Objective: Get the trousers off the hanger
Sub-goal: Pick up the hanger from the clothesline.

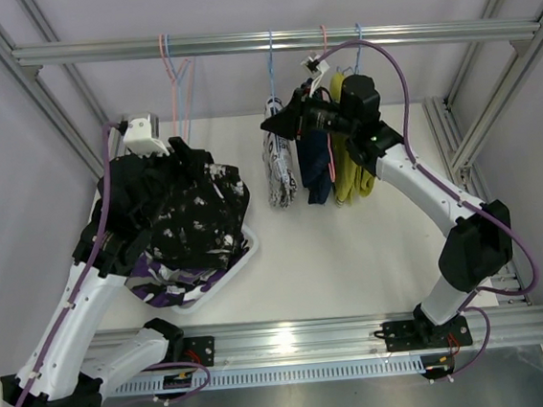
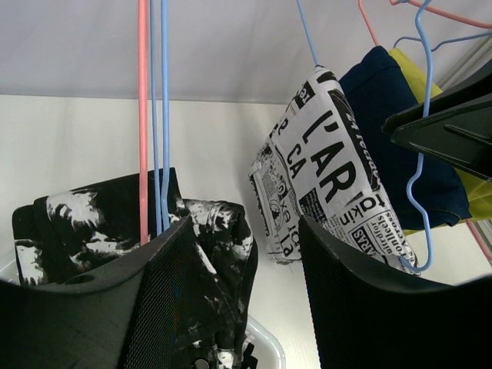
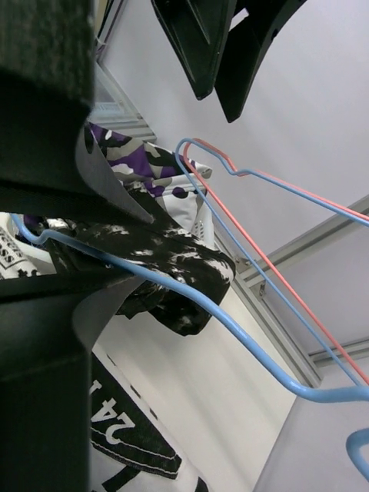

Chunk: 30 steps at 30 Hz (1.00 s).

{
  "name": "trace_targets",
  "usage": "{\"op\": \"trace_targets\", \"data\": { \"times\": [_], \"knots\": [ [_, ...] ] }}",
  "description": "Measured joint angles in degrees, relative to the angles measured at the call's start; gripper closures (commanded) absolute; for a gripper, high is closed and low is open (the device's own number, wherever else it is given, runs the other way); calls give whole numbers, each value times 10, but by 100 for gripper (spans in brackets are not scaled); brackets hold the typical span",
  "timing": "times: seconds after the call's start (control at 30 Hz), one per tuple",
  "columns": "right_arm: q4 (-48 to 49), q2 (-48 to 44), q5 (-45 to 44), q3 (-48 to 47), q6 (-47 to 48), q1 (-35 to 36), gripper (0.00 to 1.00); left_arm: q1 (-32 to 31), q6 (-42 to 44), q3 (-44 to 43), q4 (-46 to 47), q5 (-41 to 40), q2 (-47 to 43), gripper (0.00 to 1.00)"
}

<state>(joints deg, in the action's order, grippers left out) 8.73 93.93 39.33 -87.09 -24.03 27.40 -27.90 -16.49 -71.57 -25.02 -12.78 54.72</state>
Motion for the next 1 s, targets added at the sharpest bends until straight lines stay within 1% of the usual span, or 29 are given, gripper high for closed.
{"op": "trace_targets", "data": {
  "times": [0.03,0.1,0.27,0.3,0.5,0.77,1.0],
  "knots": [
    [1,0,-1,1,0,2,78,1,0,0,0,0,0,38],
    [1,-1,-6,2,1,3,85,2,0,0,0,1,0,38],
    [1,-1,-24,9,-10,5,94,3,0,0,0,6,-1,38],
    [1,-1,-28,9,-9,6,100,3,0,0,0,8,-1,38],
    [-12,-2,-68,3,4,22,100,8,0,0,0,12,-7,38],
    [-85,-4,-110,-37,11,44,100,12,-1,0,0,14,-10,38],
    [-163,-9,-143,-83,48,56,100,12,-1,0,0,20,-10,38]
  ]
}}
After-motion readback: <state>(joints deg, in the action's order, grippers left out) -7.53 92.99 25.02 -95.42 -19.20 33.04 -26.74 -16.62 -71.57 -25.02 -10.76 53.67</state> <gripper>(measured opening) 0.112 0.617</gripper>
